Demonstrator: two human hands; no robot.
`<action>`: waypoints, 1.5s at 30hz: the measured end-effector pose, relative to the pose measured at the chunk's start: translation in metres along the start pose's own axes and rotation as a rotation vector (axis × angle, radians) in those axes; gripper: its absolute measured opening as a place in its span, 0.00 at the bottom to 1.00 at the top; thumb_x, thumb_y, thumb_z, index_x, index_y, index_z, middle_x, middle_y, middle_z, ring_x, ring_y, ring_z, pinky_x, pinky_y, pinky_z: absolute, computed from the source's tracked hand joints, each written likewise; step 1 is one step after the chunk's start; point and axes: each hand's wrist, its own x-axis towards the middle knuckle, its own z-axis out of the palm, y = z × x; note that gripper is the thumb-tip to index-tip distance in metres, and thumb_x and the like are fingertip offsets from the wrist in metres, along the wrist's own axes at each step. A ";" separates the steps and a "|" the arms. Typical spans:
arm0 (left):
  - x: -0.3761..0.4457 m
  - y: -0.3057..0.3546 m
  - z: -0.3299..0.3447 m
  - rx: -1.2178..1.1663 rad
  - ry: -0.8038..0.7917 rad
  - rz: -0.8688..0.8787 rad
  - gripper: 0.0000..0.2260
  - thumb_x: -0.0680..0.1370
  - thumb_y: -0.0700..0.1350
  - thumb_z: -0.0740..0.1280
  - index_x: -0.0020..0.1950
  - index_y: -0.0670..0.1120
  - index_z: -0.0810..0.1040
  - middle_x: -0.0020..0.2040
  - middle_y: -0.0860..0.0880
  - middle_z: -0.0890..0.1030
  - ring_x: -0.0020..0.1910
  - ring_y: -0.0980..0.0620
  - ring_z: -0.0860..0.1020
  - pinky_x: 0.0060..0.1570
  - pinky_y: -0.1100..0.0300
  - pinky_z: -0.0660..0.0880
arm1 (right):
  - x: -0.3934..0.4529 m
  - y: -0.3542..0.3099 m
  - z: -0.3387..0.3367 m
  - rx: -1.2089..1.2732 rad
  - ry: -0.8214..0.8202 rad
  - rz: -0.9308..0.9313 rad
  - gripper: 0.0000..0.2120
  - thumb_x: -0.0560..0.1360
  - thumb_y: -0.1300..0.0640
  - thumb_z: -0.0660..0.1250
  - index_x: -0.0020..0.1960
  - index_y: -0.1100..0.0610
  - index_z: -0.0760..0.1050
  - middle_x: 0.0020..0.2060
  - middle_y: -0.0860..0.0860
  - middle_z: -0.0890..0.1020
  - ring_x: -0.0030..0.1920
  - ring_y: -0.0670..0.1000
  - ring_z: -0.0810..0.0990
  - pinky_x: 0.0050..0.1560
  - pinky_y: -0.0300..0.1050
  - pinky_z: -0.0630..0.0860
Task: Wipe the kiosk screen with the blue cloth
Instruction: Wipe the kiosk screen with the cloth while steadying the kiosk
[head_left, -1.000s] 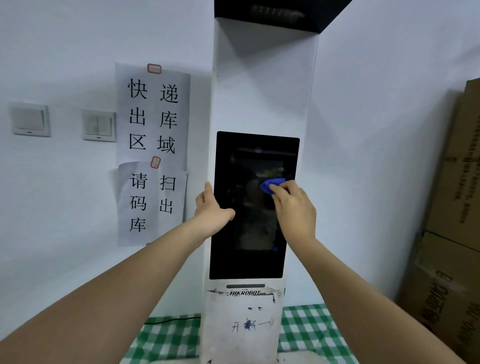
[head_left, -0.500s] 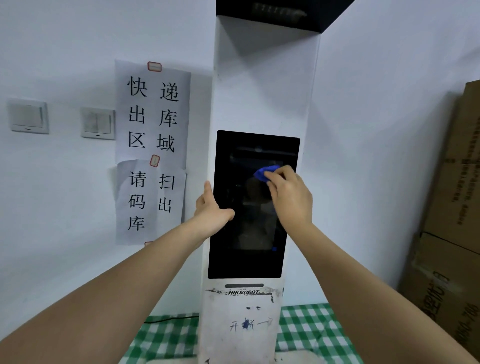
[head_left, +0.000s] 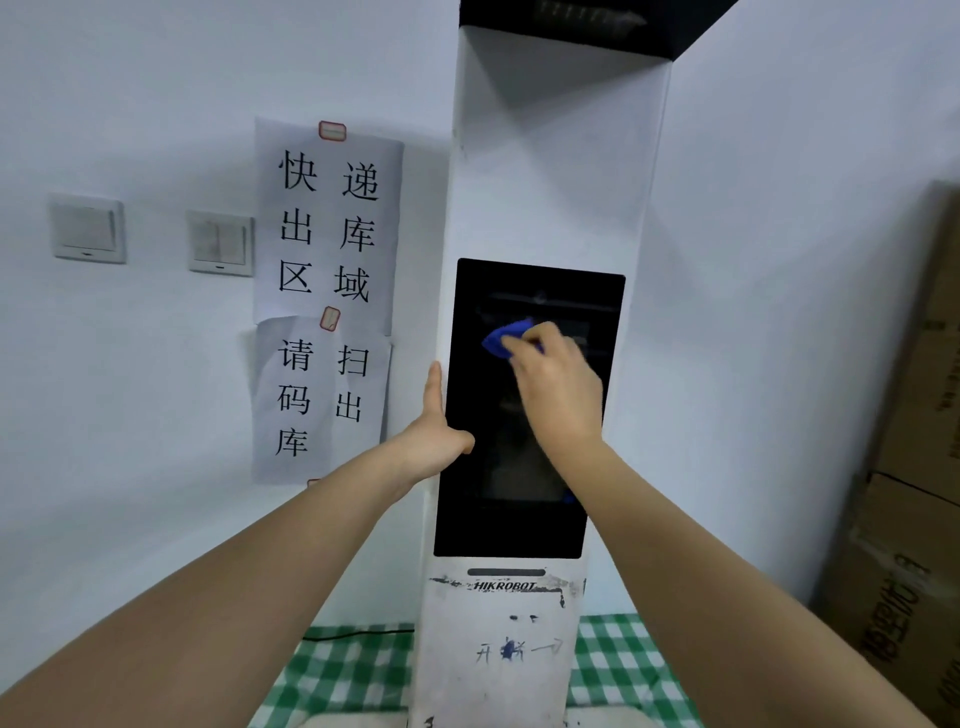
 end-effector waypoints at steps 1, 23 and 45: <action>0.000 -0.001 0.000 0.004 0.000 0.005 0.42 0.78 0.36 0.60 0.75 0.60 0.32 0.38 0.56 0.65 0.36 0.60 0.68 0.33 0.68 0.64 | 0.002 -0.003 0.000 0.055 0.043 0.109 0.15 0.70 0.63 0.72 0.56 0.56 0.80 0.47 0.53 0.79 0.40 0.54 0.76 0.25 0.40 0.66; 0.018 -0.028 0.001 -0.137 0.044 -0.083 0.38 0.75 0.40 0.63 0.79 0.48 0.44 0.72 0.48 0.64 0.61 0.50 0.68 0.63 0.55 0.67 | -0.011 -0.031 0.006 -0.116 -0.116 -0.340 0.23 0.56 0.66 0.78 0.51 0.57 0.81 0.43 0.54 0.78 0.34 0.54 0.75 0.27 0.40 0.60; 0.010 -0.025 0.008 -0.086 0.047 -0.106 0.26 0.76 0.40 0.60 0.73 0.45 0.58 0.42 0.53 0.69 0.39 0.59 0.68 0.40 0.64 0.67 | -0.034 -0.032 0.013 -0.070 -0.166 -0.366 0.26 0.55 0.65 0.79 0.53 0.56 0.81 0.44 0.53 0.78 0.36 0.54 0.76 0.27 0.41 0.67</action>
